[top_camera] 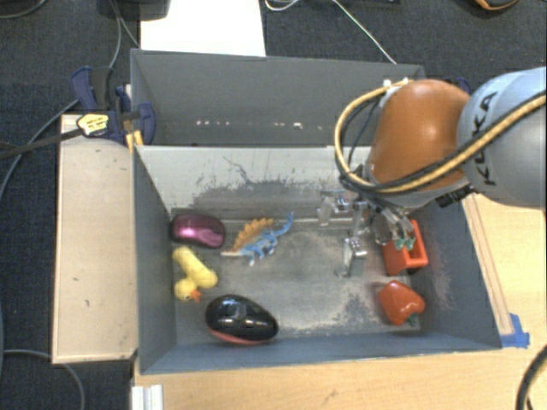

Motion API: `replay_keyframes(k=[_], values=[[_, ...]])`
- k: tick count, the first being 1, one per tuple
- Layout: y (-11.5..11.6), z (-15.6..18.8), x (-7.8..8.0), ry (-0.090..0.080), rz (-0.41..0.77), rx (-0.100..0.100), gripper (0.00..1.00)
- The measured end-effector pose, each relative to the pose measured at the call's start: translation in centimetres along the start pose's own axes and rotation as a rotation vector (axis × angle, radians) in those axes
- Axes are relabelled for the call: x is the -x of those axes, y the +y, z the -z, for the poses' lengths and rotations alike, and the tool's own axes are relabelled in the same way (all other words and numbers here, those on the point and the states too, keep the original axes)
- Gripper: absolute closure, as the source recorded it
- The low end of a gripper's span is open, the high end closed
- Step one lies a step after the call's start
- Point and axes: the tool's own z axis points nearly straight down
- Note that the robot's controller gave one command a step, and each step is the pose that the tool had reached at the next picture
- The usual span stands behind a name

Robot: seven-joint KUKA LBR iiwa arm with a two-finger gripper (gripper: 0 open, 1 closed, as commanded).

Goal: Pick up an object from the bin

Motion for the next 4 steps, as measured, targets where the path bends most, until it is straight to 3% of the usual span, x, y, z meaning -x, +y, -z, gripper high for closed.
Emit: replay_keyframes(k=[1,2,3,4], values=[[0.0,0.0,0.0,0.000,-0.001,0.000,0.00],[0.2,-8.5,-0.6,-0.007,-0.010,0.000,0.00],[2.5,-6.8,-1.0,-0.002,-0.017,0.001,0.00],[4.7,-10.5,0.4,-0.007,-0.095,0.001,0.00]])
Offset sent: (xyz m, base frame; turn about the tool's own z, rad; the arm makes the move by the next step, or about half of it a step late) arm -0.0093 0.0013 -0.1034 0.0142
